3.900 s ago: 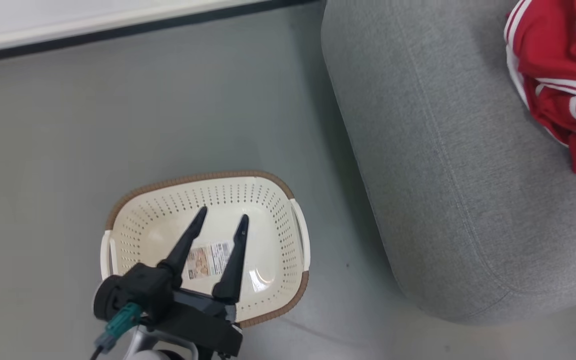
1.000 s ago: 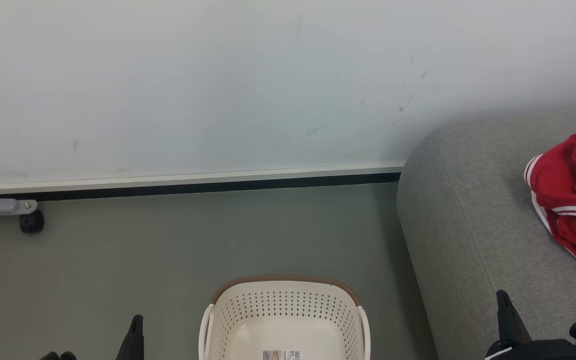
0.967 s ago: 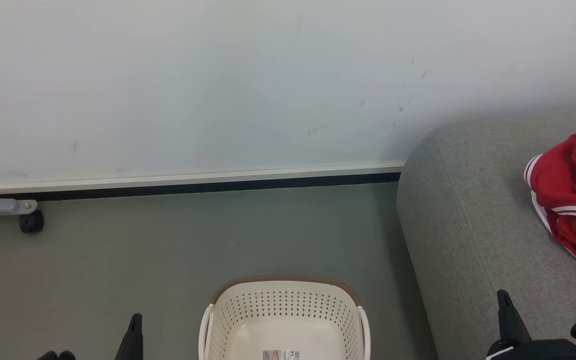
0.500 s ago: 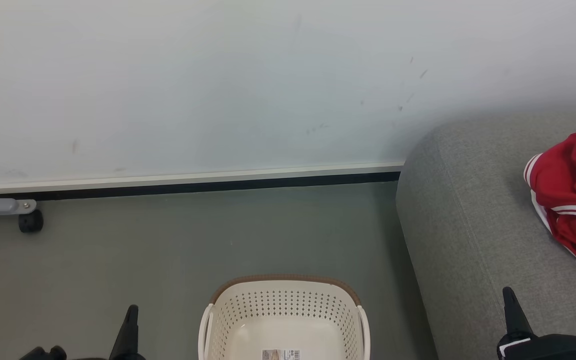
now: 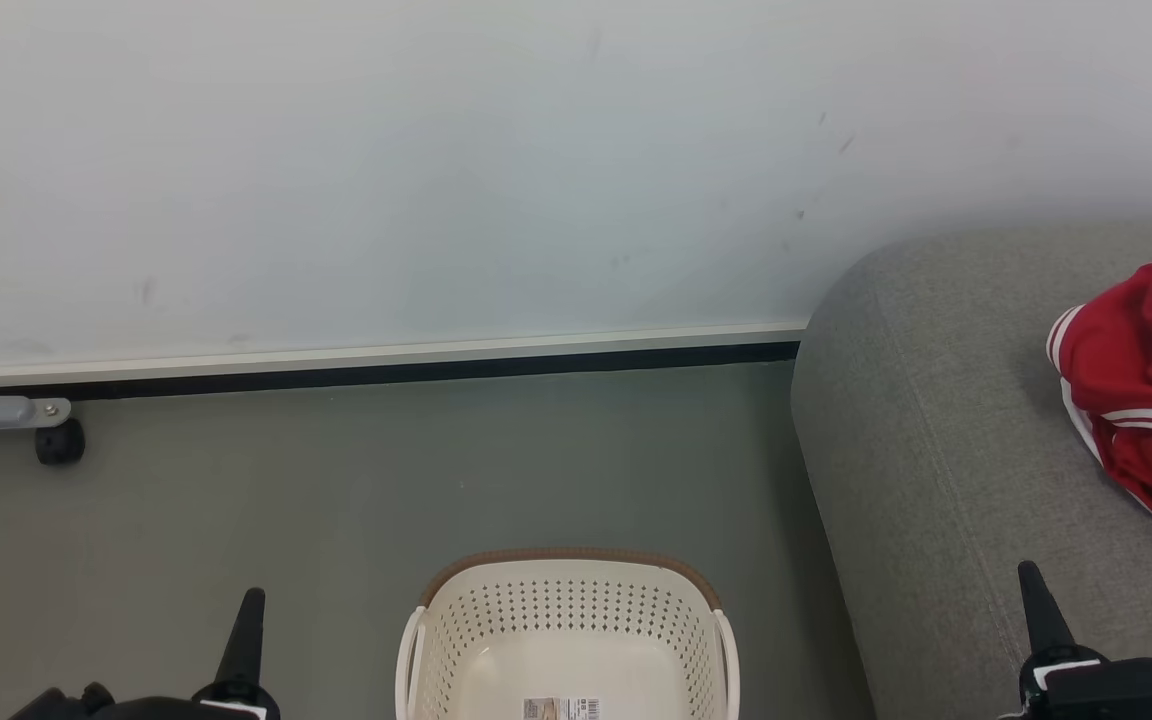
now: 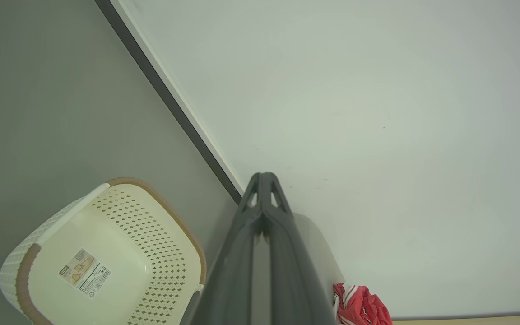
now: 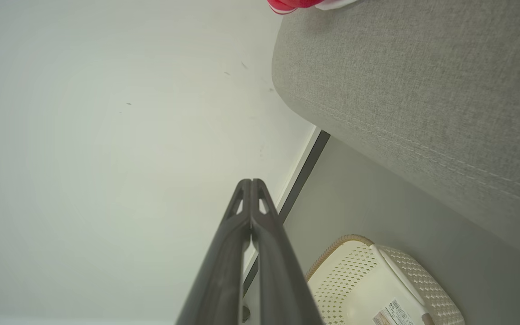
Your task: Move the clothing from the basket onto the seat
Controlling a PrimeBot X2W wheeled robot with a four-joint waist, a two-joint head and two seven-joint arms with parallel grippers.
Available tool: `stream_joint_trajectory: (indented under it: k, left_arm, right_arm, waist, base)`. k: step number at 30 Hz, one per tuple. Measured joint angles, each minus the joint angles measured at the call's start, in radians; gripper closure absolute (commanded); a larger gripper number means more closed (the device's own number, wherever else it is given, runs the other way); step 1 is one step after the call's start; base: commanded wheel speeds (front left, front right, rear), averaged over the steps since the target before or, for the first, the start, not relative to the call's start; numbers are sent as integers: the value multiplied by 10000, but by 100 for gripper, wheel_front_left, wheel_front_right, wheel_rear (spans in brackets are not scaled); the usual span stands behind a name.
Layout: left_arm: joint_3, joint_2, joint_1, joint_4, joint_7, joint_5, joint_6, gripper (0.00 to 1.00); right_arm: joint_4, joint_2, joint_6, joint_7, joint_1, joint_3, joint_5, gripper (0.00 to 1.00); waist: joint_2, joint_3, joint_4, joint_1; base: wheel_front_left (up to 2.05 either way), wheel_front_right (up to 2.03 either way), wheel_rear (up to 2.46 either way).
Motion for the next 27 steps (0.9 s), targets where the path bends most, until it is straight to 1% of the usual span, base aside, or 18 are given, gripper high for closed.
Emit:
stream_joint_trajectory:
  k: [3,4,7,21,24,27]
  left_arm:
    - [92,-31,-104,52,102,-278,-13,100]
    - [123,-35,-137,61,130,-451,-88,100]
    - [215,-59,-177,121,209,-744,-98,100]
    - [679,-184,-599,326,658,-2395,-439,100]
    - [769,-198,-685,391,755,-2667,-449,100]
    - [800,-211,-751,395,800,-2876,-522,100]
  right_arm:
    - [17,29,50,132,-112,-119,376,100]
    - [21,40,98,161,-127,-167,531,100]
    - [77,90,151,276,-128,-290,926,100]
    - [291,301,468,755,-340,-861,2815,100]
    - [324,343,556,838,-408,-980,3248,100]
    - [336,353,600,911,-502,-1028,3373,100]
  waist:
    - [0,4,-3,-1]
    - [1,6,-5,0]
    - [1,10,-8,0]
    - [1,31,-24,0]
    - [1,35,-27,0]
    - [1,36,-28,0]
  base:
    - [0,0,0]
    - [0,0,0]
    - [0,0,0]
    - [0,0,0]
    - [0,0,0]
    - [0,0,0]
